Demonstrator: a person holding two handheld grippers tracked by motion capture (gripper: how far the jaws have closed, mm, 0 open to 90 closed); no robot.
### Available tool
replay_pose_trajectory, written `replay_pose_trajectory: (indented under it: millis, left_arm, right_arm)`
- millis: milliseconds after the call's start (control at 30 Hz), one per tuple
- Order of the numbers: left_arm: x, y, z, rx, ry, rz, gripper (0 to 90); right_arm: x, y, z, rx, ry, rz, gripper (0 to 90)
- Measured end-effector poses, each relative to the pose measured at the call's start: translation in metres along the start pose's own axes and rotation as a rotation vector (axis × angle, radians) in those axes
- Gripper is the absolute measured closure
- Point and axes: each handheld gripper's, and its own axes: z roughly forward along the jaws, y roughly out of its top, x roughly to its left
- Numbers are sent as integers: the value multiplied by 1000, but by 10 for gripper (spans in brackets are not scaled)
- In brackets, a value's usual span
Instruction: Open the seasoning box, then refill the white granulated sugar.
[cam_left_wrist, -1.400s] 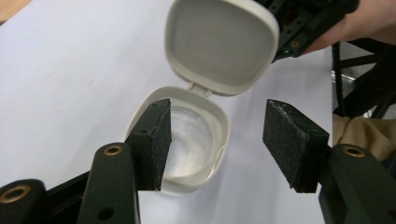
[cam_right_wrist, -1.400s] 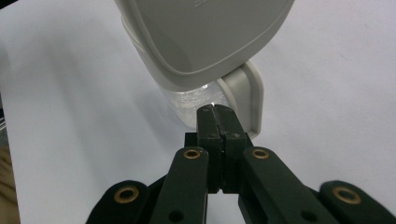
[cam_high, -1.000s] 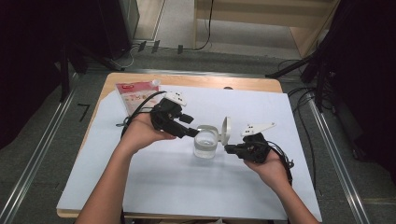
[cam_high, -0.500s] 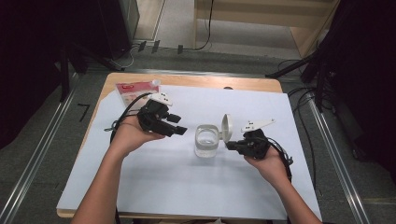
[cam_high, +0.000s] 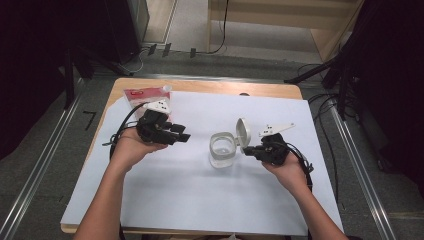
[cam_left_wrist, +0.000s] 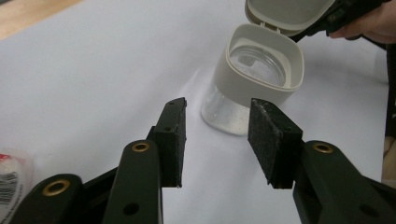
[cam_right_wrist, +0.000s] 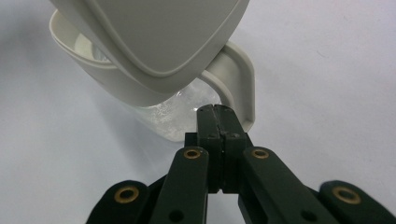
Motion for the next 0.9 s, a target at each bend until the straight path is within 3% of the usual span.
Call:
replay_pose_trajectory:
  millis: [100,267,400,533,733,900]
  left_arm:
    - [5,-3,-6,-13,1,-39,596]
    - [11,-7,-14,-26,9,-54,603]
    - [17,-10,-20,15,25,-53,585]
    - [23,-13,-24,73,35,-64,477]
    - [32,-17,-37,39,38,-80,452]
    - [39,-20,-48,29,61,-104,442]
  right_arm:
    - [0,1,-1,-2,2,1,900]
    - [2,1,-9,-24,2,2,886]
    - [3,-5,-18,-37,1,-1,844]
    - [5,-9,-24,-53,10,-1,783]
    - [8,-13,-29,-70,15,-8,709]
    - [11,-16,-31,-57,27,20,634]
